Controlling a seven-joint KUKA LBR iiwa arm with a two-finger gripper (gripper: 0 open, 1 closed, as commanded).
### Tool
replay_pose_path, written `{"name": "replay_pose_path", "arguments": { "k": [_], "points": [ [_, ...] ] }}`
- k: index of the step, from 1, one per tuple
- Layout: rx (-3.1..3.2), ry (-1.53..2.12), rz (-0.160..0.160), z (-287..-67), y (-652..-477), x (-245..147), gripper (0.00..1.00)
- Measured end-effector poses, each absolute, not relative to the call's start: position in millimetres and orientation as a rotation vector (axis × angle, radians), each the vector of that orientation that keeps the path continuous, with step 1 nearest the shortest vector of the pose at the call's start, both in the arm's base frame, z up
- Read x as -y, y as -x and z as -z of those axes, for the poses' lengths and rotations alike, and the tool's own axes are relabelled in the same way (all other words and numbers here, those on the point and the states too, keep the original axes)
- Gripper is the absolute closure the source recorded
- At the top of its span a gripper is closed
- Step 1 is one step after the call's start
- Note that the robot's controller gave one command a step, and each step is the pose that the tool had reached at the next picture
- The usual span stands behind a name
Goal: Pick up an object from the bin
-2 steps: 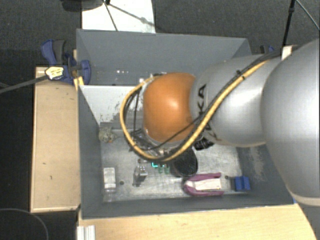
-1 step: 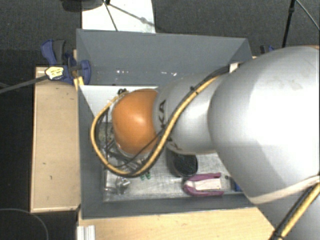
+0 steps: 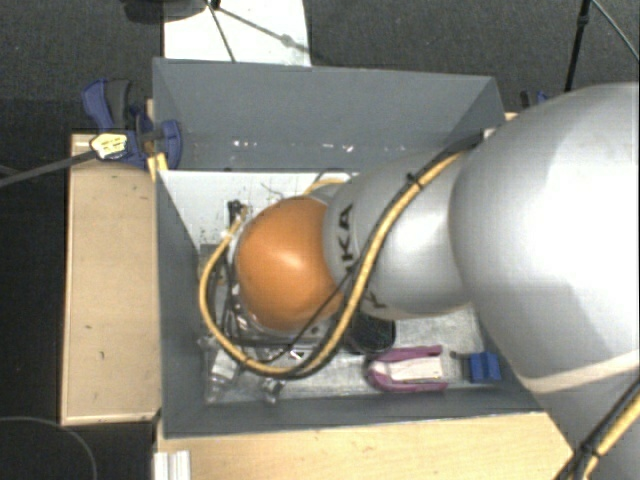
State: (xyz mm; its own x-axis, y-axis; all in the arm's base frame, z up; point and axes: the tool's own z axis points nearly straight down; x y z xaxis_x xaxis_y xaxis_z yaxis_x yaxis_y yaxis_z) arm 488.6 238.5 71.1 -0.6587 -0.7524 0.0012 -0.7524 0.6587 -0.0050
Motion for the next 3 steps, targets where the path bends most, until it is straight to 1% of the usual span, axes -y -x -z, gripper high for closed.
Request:
{"name": "replay_pose_path", "arguments": {
  "k": [1,2,3],
  "points": [
    [-2.267,2.17,0.0,-101,-529.9,-253,0.0],
    [-1.878,2.519,-0.001,-70,-535.4,-247,0.0],
    [-1.405,2.812,-0.004,-70,-511.2,-247,0.0]
  ]
}}
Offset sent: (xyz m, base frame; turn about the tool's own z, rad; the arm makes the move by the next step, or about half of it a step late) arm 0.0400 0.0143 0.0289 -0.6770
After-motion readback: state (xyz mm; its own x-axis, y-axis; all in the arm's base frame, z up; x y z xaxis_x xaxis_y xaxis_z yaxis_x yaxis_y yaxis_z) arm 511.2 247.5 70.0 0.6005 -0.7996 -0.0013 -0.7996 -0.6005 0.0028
